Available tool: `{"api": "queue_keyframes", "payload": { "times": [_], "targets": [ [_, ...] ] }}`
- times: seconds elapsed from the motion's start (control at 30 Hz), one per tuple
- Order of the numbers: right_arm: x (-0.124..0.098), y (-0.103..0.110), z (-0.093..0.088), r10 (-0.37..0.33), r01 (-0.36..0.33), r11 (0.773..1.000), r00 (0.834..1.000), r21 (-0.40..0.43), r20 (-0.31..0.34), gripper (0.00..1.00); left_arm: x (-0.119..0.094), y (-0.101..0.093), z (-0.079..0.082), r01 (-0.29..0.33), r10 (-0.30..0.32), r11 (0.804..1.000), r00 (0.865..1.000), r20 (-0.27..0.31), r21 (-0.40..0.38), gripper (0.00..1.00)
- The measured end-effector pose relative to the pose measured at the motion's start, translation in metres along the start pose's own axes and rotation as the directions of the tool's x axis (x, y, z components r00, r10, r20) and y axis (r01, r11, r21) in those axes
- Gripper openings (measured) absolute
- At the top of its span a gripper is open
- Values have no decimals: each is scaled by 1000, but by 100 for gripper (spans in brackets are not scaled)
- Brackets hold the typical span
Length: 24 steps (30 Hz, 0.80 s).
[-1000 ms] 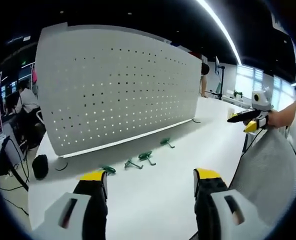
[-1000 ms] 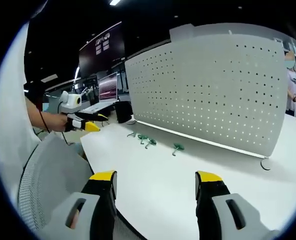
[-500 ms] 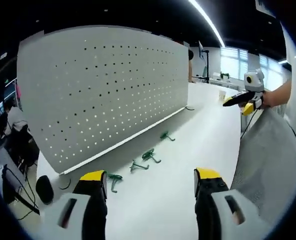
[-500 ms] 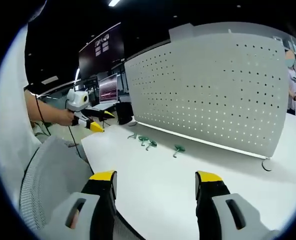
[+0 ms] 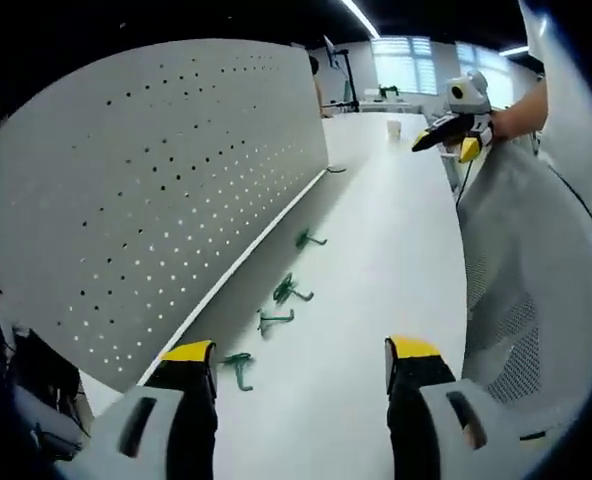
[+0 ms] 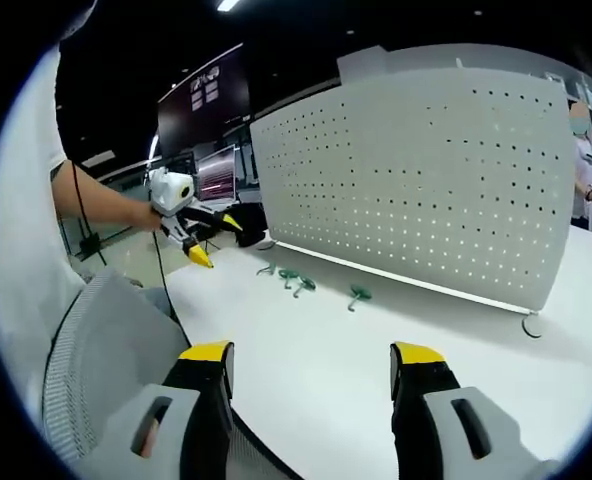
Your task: Insert the hook assembly into the mounting plate slot until the hook locks in place.
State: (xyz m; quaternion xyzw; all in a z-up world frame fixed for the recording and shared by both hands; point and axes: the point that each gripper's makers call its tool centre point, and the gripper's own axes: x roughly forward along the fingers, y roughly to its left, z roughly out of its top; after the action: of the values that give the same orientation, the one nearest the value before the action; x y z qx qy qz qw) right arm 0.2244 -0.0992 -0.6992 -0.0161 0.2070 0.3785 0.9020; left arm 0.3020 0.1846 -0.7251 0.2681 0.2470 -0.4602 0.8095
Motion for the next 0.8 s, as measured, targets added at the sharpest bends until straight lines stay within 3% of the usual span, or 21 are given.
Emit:
{"api": "queue_keyframes", "payload": {
  "times": [0.47,0.8],
  "targets": [
    [-1,0,-1,-5,5,1000,1000,-2,0,61,10,13,-19,80,-69,990,992,-102,112,68],
    [-2,1,-3,-14,14,1000,1000,7,-6,61,10,31,-33,139,-98,964,978,-185,226,70]
  ]
}}
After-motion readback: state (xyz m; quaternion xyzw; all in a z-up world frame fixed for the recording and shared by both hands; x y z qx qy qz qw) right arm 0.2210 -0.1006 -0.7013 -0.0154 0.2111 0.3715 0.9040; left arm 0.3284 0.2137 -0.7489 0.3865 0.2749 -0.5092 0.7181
